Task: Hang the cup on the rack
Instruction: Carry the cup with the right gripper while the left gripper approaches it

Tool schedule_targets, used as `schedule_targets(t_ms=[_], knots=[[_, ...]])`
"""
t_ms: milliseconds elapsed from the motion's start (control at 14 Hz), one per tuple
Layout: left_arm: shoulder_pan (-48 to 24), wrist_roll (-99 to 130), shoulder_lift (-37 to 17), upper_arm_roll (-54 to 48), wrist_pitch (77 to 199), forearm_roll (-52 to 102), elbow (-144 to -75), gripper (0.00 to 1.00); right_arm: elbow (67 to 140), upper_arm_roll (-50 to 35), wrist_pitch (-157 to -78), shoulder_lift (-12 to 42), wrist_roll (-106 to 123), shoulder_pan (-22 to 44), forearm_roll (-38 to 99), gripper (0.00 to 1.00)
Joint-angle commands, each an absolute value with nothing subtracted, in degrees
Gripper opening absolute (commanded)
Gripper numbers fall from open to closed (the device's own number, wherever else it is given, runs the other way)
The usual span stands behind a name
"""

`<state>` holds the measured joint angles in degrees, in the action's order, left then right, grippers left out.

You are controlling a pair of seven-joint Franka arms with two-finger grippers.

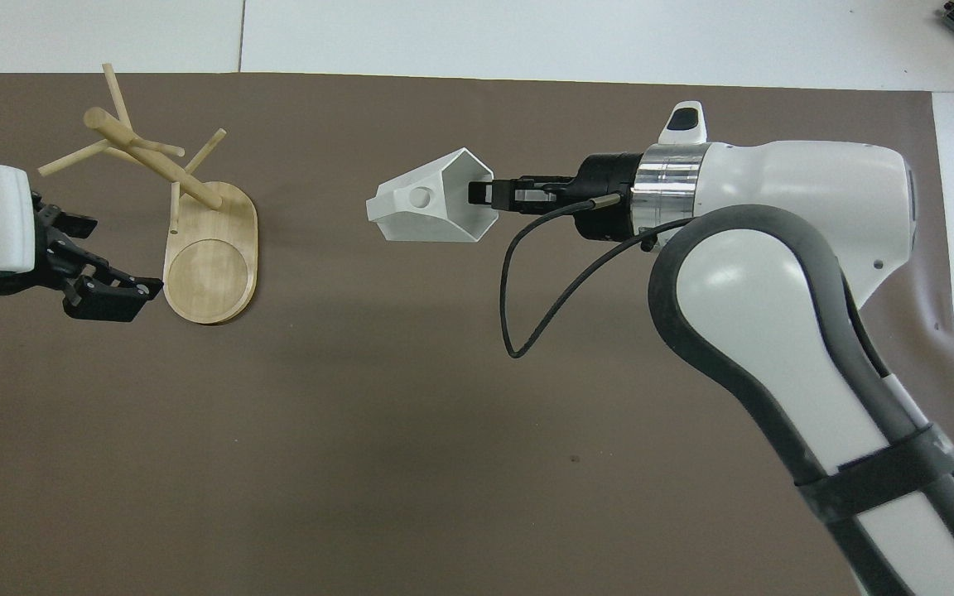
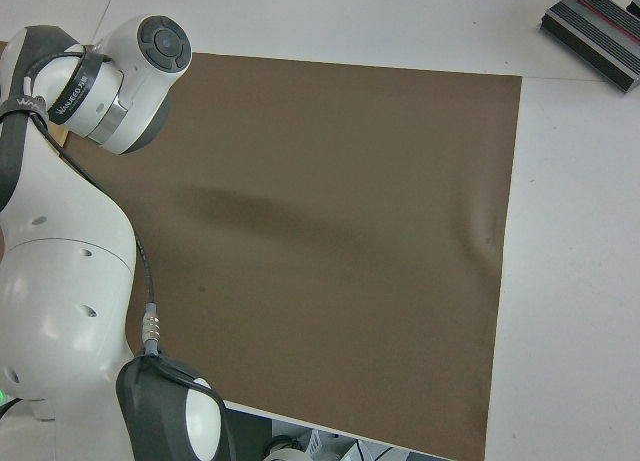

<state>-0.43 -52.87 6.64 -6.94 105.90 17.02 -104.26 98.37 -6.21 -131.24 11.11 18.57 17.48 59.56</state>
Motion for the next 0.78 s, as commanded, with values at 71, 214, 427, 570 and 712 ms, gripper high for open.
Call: schedule_targets(t_ms=[71,214,427,570,712], knots=[[-0.9,-65.7,6.3,-6.5,110.5,23.6,-108.1,1.0,98.5,-6.2,-131.6,10.6,13.9,20.2,56.1,0.0],[-0.9,-71.2,6.3,-6.5,114.1,26.3,-111.0,1.0,97.9,-6.2,-131.2,10.7,9.3,21.9,53.8,0.0],[-1.1,-80.3,6.1,-6.6,117.4,32.2,-113.8,1.0,96.9,-6.2,-130.9,10.5,1.7,24.1,46.2,0.0],[-2.3,-81.9,6.1,-6.5,117.4,36.2,-114.1,1.0,96.9,-6.2,-130.1,10.1,-0.3,24.8,45.5,0.0],[-2.6,-85.6,6.2,-6.6,117.4,38.7,-116.0,1.0,96.9,-6.2,-129.7,10.0,-0.3,24.8,45.5,0.0]])
